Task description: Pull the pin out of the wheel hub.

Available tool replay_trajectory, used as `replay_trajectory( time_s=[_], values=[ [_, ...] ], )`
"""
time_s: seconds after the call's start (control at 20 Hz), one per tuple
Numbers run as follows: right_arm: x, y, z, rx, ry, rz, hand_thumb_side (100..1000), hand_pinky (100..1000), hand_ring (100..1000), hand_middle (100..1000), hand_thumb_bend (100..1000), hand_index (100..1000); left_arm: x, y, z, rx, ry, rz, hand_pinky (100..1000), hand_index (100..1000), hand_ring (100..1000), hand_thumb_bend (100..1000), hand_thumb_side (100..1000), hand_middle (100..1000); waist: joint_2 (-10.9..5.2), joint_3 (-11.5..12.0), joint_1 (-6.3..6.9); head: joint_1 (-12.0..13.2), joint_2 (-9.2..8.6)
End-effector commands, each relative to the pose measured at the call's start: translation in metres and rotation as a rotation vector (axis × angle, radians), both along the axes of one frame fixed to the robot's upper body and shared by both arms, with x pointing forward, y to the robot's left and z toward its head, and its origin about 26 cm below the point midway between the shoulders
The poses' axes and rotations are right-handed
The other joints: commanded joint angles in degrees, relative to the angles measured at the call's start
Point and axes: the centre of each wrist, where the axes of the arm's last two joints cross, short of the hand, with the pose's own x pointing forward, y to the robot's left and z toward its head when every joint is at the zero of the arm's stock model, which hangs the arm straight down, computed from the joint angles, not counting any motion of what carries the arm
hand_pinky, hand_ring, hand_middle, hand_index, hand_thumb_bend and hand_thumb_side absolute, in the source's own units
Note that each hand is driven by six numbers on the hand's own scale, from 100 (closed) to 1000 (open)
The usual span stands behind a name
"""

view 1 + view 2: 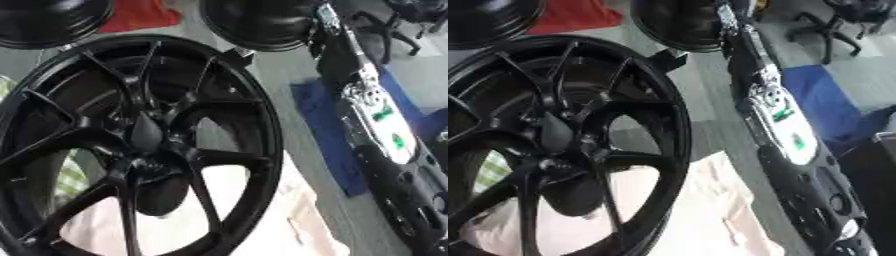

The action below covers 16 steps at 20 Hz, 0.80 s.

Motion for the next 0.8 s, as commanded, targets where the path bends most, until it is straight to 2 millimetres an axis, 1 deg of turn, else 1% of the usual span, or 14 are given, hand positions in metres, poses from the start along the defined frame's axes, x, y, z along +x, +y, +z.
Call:
replay_trajectory(
  time_s=[0.05,0.15,0.3,0.35,0.45,0.5,0.55,0.6,0.7,0.8],
  values=[
    [-0.003,0.001,0.012,-0.022,-0.038,0.008,708,1000,738,514,100,707,-0.009,0.006,-0.003,0.010,-0.066,0.008,862,885,724,650,762,767,-1.21,-0.21,0.18,0.44,-0.12],
    [-0.002,0.001,0.012,-0.021,-0.037,0.012,707,1000,738,513,100,707,-0.015,0.009,-0.014,-0.002,-0.077,0.025,858,882,712,614,782,761,-1.30,-0.58,0.12,0.58,0.19],
    [-0.002,0.001,0.012,-0.020,-0.037,0.013,706,1000,738,513,100,707,-0.026,0.008,-0.016,-0.027,-0.128,0.040,855,875,690,517,794,751,-1.37,-0.89,-0.03,0.72,0.43],
    [-0.002,0.001,0.012,-0.019,-0.038,0.013,705,1000,738,513,100,707,-0.028,0.007,-0.014,-0.042,-0.152,0.037,843,856,663,451,812,729,-1.39,-0.88,-0.10,0.65,0.38],
    [-0.003,0.001,0.013,-0.022,-0.042,0.013,702,1000,738,514,100,707,-0.032,0.004,-0.008,-0.085,-0.223,0.017,822,810,602,333,776,653,-1.40,-0.75,-0.27,0.39,0.23],
    [-0.003,0.001,0.013,-0.024,-0.044,0.012,701,1000,739,514,100,707,-0.034,0.000,-0.004,-0.114,-0.272,-0.003,820,794,590,302,775,632,-1.43,-0.69,-0.33,0.26,0.31],
    [-0.003,0.001,0.013,-0.026,-0.046,0.010,701,1000,739,514,100,707,-0.036,-0.003,-0.004,-0.144,-0.307,-0.022,820,794,590,302,775,632,-1.43,-0.62,-0.33,0.14,0.36],
    [-0.003,0.001,0.013,-0.026,-0.048,0.011,698,1000,739,514,100,707,-0.038,-0.007,0.000,-0.175,-0.354,-0.043,810,774,569,272,760,607,-1.53,-0.66,-0.49,-0.07,0.58],
    [-0.002,0.002,0.014,-0.028,-0.053,0.013,695,1000,740,515,100,707,-0.044,-0.017,0.006,-0.246,-0.456,-0.092,805,766,564,284,723,604,-1.54,-0.61,-0.85,-0.41,0.39],
    [-0.002,0.003,0.015,-0.033,-0.062,0.016,689,1000,741,516,100,708,-0.050,-0.025,0.003,-0.317,-0.527,-0.133,786,755,549,308,715,590,-1.53,-0.66,-1.13,-0.47,0.46]
  ],
)
